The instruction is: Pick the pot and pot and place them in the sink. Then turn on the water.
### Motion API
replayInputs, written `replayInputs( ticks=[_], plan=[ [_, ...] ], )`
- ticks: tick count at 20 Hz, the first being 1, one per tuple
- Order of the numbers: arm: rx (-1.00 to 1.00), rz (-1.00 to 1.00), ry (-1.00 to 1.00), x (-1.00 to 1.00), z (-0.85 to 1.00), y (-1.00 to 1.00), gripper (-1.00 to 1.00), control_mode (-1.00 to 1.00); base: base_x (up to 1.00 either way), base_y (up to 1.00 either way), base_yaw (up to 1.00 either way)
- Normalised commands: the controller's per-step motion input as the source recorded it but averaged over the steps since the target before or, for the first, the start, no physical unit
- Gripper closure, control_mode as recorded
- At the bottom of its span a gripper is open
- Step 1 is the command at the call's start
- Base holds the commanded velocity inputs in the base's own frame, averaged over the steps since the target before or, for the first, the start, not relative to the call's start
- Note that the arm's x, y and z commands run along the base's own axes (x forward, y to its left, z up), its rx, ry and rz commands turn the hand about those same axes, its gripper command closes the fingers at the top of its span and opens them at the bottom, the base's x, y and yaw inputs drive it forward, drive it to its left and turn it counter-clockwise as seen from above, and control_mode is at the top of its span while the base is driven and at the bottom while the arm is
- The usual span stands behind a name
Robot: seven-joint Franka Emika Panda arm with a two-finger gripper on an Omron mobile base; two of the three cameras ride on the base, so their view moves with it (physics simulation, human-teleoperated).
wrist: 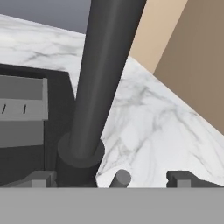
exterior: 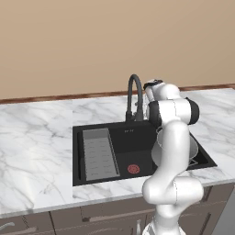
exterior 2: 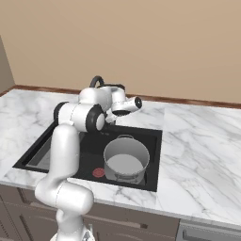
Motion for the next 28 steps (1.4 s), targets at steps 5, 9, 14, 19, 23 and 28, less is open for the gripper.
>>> replayInputs(
  ticks=[5, 9, 14, 19, 23, 28],
  plan=[
    [0.00, 0.00, 0.00, 0.01, -0.15, 0.21, 1.00, -1.00, 0.00, 0.00, 0.00],
    [0.00, 0.00, 0.03, 0.00, -0.01, 0.27, 1.00, -1.00, 0.00, 0.00, 0.00],
    [-0.01, 0.00, 0.00, 0.00, 0.00, 0.00, 1.00, -1.00, 0.00, 0.00, 0.00],
    [0.00, 0.00, 0.00, 0.01, -0.02, -0.11, 1.00, -1.00, 0.00, 0.00, 0.00],
    [0.00, 0.00, -0.02, 0.00, -0.09, -0.53, 1.00, -1.00, 0.00, 0.00, 0.00],
    [0.00, 0.00, 0.00, 0.00, -0.09, -0.70, 1.00, -1.00, 0.00, 0.00, 0.00]
  ],
)
